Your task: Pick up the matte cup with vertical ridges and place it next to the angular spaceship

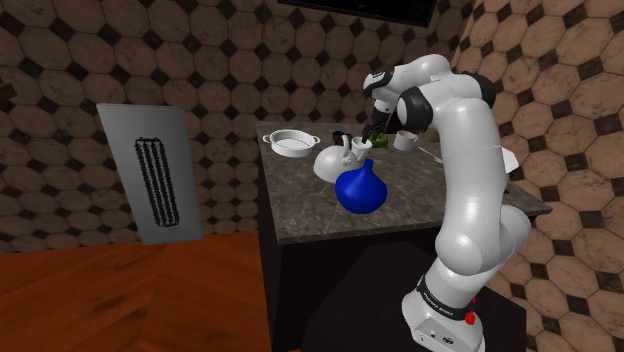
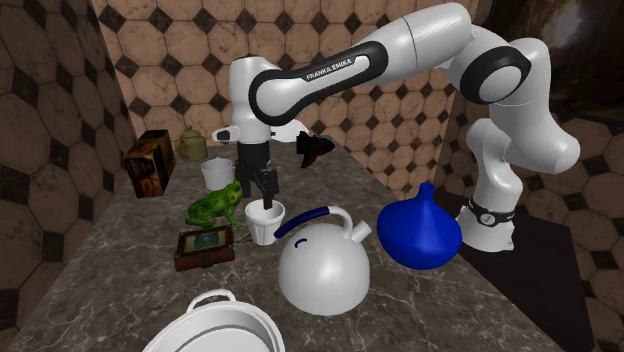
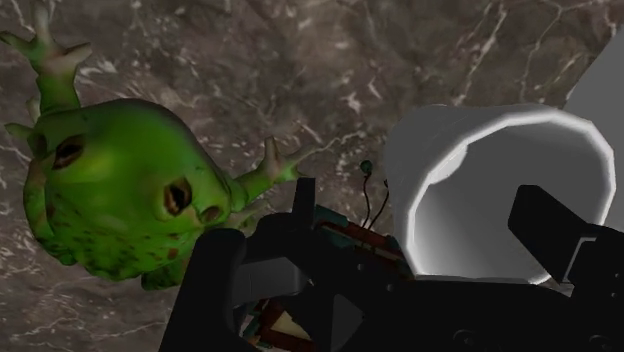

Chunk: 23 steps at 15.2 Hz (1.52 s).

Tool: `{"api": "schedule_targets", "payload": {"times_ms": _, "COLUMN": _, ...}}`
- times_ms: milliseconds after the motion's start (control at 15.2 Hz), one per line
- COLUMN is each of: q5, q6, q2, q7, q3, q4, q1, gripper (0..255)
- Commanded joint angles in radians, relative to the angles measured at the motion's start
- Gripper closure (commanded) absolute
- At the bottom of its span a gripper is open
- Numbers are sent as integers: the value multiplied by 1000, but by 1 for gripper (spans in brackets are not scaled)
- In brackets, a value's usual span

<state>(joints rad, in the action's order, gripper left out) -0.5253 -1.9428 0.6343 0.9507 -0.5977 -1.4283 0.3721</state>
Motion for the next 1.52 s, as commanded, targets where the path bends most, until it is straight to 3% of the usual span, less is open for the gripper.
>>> {"api": "schedule_targets", "payload": {"times_ms": 0, "q5": -7, "q6": -18, "q2": 11, "q7": 4, "q3": 5, "q4": -8, "q1": 0, "gripper": 0}}
{"api": "schedule_targets", "payload": {"times_ms": 528, "q5": -9, "q6": -23, "q2": 14, "q7": 5, "q3": 6, "q4": -11, "q1": -1, "gripper": 0}}
{"api": "schedule_targets", "payload": {"times_ms": 594, "q5": -9, "q6": -23, "q2": 14, "q7": 5, "q3": 6, "q4": -11, "q1": -1, "gripper": 255}}
{"api": "schedule_targets", "payload": {"times_ms": 1188, "q5": -9, "q6": -24, "q2": 14, "q7": 5, "q3": 6, "q4": -11, "q1": -1, "gripper": 255}}
{"api": "schedule_targets", "payload": {"times_ms": 1452, "q5": 4, "q6": 17, "q2": -4, "q7": -9, "q3": -2, "q4": 15, "q1": -1, "gripper": 255}}
